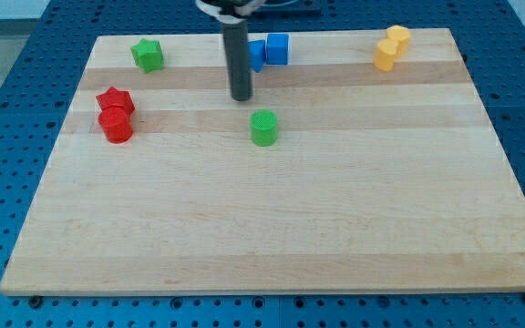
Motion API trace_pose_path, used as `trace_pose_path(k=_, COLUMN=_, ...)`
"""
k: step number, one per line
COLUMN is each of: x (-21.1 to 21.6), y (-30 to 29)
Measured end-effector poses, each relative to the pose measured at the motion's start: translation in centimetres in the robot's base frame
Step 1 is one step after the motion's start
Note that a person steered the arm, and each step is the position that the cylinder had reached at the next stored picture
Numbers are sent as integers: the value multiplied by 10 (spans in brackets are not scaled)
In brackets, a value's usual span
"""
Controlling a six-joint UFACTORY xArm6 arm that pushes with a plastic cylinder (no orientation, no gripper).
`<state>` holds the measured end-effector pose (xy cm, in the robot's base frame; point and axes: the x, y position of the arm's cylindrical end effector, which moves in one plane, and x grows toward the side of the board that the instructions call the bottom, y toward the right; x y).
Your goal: Move the green circle towards the top left
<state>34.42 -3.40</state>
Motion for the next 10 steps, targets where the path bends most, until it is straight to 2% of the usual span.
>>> trace_pose_path(k=2, x=46, y=73)
trace_pose_path(k=3, x=82, y=79)
trace_pose_path(k=4, x=90, y=79)
trace_pose_path(k=7, x=90, y=31)
trace_pose_path(k=10, x=63, y=16)
